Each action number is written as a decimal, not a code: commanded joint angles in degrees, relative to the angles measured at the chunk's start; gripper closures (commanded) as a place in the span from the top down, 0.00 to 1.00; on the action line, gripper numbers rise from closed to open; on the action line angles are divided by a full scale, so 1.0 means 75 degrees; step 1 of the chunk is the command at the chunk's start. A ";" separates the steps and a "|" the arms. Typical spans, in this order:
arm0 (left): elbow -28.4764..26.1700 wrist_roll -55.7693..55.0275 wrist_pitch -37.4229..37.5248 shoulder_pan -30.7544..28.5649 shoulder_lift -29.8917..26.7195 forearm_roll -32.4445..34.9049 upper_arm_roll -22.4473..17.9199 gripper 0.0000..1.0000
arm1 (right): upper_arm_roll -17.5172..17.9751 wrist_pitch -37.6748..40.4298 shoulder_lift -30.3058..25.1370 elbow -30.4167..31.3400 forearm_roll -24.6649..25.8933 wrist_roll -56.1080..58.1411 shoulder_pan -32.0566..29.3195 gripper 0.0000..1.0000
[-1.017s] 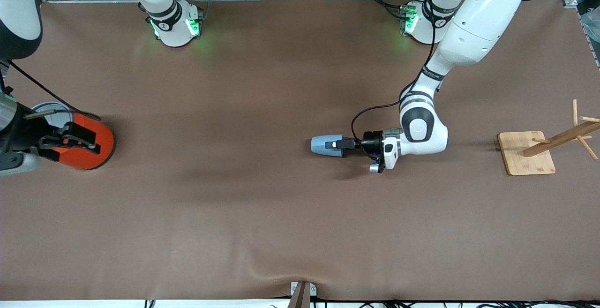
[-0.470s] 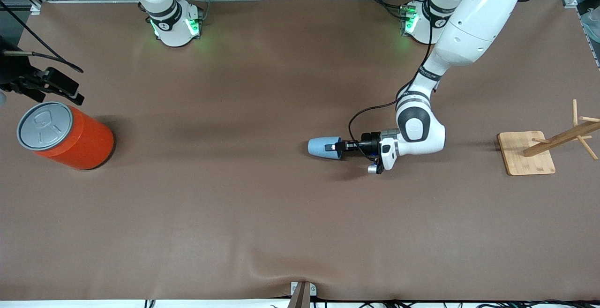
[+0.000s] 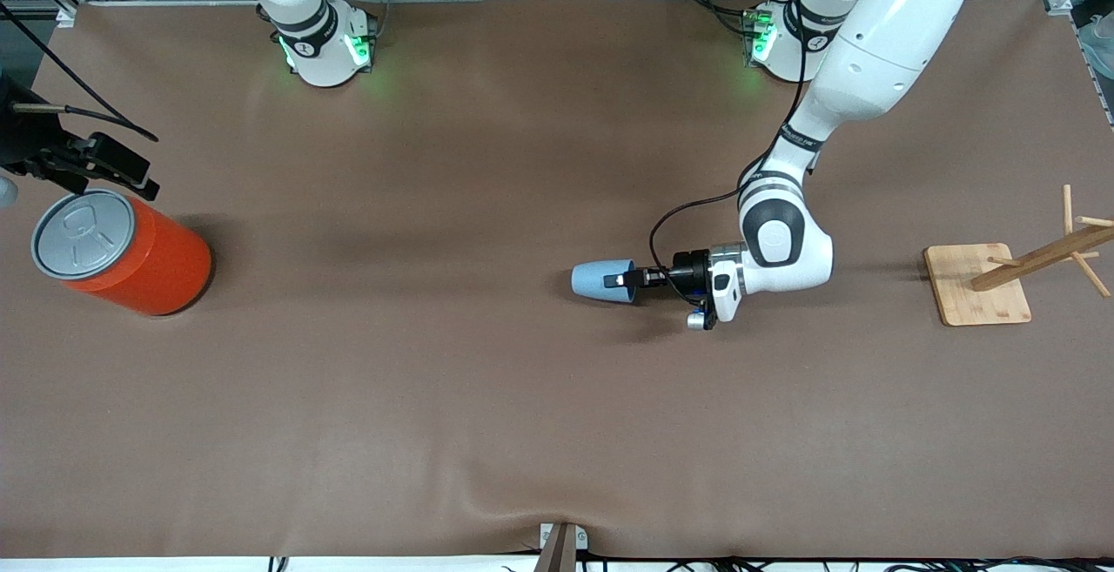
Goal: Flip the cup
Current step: 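Reach the left gripper to the lying cup's base and grasp it, then rotate the cup upright with the left gripper and lower it onto the table, then open the left gripper and lift it away from the cup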
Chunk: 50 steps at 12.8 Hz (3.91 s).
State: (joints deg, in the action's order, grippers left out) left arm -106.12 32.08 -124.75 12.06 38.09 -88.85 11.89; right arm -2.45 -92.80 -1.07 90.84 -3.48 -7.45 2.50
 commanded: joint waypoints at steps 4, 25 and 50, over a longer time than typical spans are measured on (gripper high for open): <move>-0.0112 -0.1392 -0.0112 -0.0050 -0.0718 0.0970 -0.0027 0.00 | -0.0025 -0.0049 -0.0092 0.0053 0.0066 -0.0085 0.0007 1.00; -0.0732 -0.6408 -0.1915 -0.2101 -0.2126 1.1670 -0.0227 0.00 | -0.0036 0.0209 -0.0080 0.0064 -0.0028 -0.0131 -0.0040 1.00; 0.2173 -0.6623 0.3917 -0.2042 -0.4689 1.2575 0.0172 1.00 | -0.0036 0.0209 -0.0080 0.0064 -0.0016 -0.0131 -0.0052 1.00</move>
State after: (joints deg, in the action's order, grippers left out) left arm -88.85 -19.86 -98.30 -2.83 7.34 7.54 13.07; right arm -2.91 -91.41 -1.08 90.94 -3.50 -7.67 2.43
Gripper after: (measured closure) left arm 0.000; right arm 0.000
